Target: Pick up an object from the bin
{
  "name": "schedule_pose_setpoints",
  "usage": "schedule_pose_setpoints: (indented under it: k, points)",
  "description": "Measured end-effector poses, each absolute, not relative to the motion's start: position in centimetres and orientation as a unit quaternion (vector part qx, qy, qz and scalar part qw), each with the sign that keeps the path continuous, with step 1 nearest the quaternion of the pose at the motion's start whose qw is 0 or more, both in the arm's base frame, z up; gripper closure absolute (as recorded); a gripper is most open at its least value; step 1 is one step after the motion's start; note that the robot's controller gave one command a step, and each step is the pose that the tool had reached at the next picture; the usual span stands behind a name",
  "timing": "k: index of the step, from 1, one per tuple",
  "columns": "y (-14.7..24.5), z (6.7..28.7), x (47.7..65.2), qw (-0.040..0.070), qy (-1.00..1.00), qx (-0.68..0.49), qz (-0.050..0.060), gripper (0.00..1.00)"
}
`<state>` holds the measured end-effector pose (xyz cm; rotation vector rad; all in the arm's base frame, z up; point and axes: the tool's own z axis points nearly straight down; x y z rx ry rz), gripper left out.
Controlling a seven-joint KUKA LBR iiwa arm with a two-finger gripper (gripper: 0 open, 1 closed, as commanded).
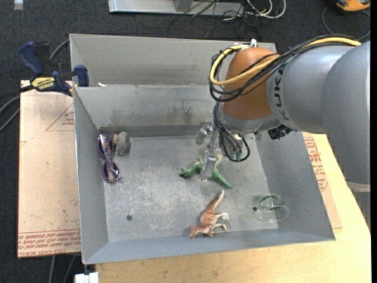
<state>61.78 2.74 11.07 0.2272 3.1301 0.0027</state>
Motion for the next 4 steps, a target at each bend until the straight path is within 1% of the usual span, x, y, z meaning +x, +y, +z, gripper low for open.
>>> schedule_pose_setpoints:
  k: [1,2,3,4]
  points:
    - [0.84,10.48,60.44,0.001,0.997,0.073,0.001,1.0]
    - [0.85,10.47,60.43,0.001,0.997,0.073,0.001,0.0]
    - [0.87,10.48,60.44,0.002,0.997,0.072,0.001,1.0]
    - [0.87,10.47,60.43,0.002,0.997,0.072,0.001,0.0]
